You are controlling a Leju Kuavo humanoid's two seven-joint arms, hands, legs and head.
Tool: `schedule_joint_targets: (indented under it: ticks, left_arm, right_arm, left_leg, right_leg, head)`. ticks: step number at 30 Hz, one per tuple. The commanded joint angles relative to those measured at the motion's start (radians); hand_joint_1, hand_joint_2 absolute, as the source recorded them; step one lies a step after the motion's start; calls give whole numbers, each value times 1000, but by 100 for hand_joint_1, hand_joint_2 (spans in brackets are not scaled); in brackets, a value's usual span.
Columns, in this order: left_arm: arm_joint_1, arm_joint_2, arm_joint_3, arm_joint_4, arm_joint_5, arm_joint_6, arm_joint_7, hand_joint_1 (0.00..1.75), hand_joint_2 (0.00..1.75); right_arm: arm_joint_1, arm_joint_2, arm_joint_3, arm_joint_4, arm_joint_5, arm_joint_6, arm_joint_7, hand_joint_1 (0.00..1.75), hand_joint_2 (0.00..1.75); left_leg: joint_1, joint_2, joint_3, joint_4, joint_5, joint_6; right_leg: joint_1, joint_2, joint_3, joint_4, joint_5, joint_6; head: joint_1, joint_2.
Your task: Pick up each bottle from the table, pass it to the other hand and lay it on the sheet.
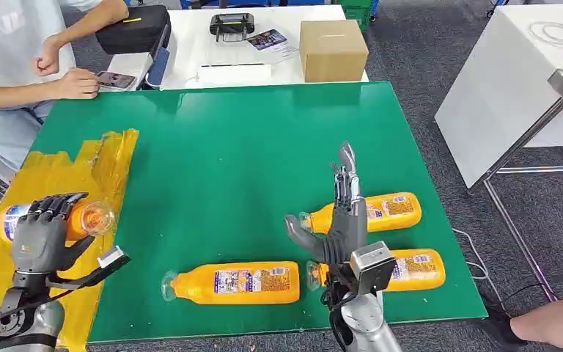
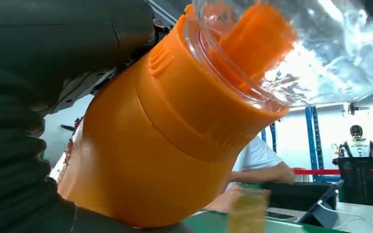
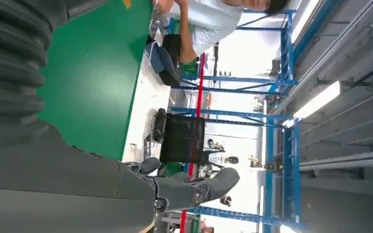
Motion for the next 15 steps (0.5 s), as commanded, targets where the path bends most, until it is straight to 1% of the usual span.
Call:
schedule_joint_targets:
  ticks: [1, 2, 3, 5, 6, 8, 9, 10, 11, 13, 14, 15]
  left_arm:
    - [-6, -17, 46, -1, -4, 2, -2, 175, 175]
    - [-6, -17, 46, -1, -4, 2, -2, 175, 175]
    - [-6, -17, 46, -1, -4, 2, -2, 175, 175]
    - [-6, -17, 46, -1, -4, 2, -2, 175, 175]
    - [-6, -17, 46, -1, -4, 2, -2, 175, 175]
    - [-6, -17, 46, -1, -4, 2, -2, 175, 175]
    - [5, -17, 37, -23, -38, 2, 7, 175, 175]
    - [14, -12, 30, -40, -59, 2, 17, 175, 175]
    - [46, 15, -13, -71, -99, 2, 55, 175, 175]
    - [72, 58, -75, -88, -148, 2, 116, 175, 175]
    - [97, 249, -266, -83, -148, 2, 326, 175, 175]
    - [81, 331, -389, -59, -148, 2, 440, 175, 175]
  right_arm:
    - [-11, -29, -22, -1, -5, 2, 1, 0, 175]
    - [-11, -29, -22, -1, -5, 2, 1, 0, 175]
    - [-11, -29, -22, -1, -5, 2, 1, 0, 175]
    - [-11, -29, -22, -1, -5, 2, 1, 0, 175]
    - [-11, -29, -22, -1, -5, 2, 1, 0, 175]
    - [-11, -29, -22, -1, -5, 2, 1, 0, 175]
    - [-13, -32, -19, 0, -5, -1, 0, 0, 175]
    - [-13, -35, -19, -1, -4, -4, -1, 0, 175]
    - [-15, -43, -18, 1, -6, -12, -3, 0, 175]
    - [-18, -47, -16, 7, -6, -17, -4, 0, 175]
    - [-29, -50, -6, 23, -13, -13, -5, 0, 175]
    - [-34, -50, 2, 33, -12, -14, -5, 0, 175]
  left_leg:
    - [0, 0, 3, 0, -1, 1]
    - [0, 0, 2, 0, -1, 0]
    - [1, 0, 5, 0, -2, 1]
    - [0, 0, 2, -1, -1, 0]
    - [1, 0, 5, 0, -2, 1]
    - [0, 0, 2, 0, -1, 0]
    - [0, 0, 6, 0, -3, 1]
    - [0, 0, 4, 0, -2, 1]
    - [1, 0, 5, 0, -3, 1]
    - [1, 1, 3, 0, -1, 0]
    - [1, 1, 5, 0, -3, 1]
    - [1, 2, 3, 0, -2, 0]
  right_leg:
    - [1, -1, 4, -1, -1, 0]
    - [1, 0, 3, -1, -1, 0]
    - [1, -1, 6, -1, -2, -1]
    - [0, -1, 3, -1, -1, 0]
    - [1, -1, 6, -1, -2, -1]
    - [0, -1, 3, -1, -1, 0]
    - [1, -1, 7, -1, -2, -1]
    - [1, -1, 5, -1, -2, -1]
    - [1, -1, 7, -1, -2, -1]
    - [1, 0, 3, -1, -1, 0]
    - [1, 0, 6, -1, -2, -1]
    - [1, 1, 3, -1, -1, -1]
  head:
    - [0, 0]
    - [0, 0]
    - [0, 0]
    - [0, 0]
    - [0, 0]
    - [0, 0]
    - [0, 0]
    - [0, 0]
    - [0, 0]
    - [0, 0]
    - [0, 0]
    - [0, 0]
